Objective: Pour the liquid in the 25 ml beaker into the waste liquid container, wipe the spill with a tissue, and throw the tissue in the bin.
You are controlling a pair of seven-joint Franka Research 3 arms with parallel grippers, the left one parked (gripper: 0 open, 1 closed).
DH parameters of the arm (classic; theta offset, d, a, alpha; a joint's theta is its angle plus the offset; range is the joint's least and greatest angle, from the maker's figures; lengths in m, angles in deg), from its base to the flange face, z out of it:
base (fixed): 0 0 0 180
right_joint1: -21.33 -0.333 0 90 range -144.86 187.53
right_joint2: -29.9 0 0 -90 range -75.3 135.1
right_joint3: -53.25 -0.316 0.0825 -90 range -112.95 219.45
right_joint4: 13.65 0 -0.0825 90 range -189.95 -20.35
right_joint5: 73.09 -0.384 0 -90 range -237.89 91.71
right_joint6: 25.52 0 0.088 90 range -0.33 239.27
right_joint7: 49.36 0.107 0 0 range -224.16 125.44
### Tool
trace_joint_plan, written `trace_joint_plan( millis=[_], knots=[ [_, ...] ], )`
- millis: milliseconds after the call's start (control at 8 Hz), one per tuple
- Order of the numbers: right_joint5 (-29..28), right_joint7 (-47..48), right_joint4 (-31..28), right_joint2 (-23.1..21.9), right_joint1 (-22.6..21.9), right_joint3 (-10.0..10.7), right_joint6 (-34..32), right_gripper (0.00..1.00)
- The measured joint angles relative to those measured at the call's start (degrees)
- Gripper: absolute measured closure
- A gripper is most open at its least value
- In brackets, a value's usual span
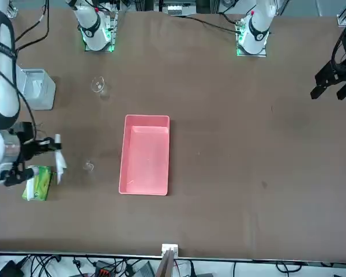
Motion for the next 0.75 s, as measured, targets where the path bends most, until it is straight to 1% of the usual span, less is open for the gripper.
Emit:
trace_joint_plan(
  millis=[125,375,750],
  knots=[
    [-5.02,-1.70,-0.33,0.37,-0.05,-0.11,0.02,0.98],
    [-12.24,-3.69,-0.80,2.28,-0.64,-0.29,1.27,0.98],
    [-20.35,-9.43,-4.03,4.99,-1.80,-0.38,6.77,0.98]
  ],
)
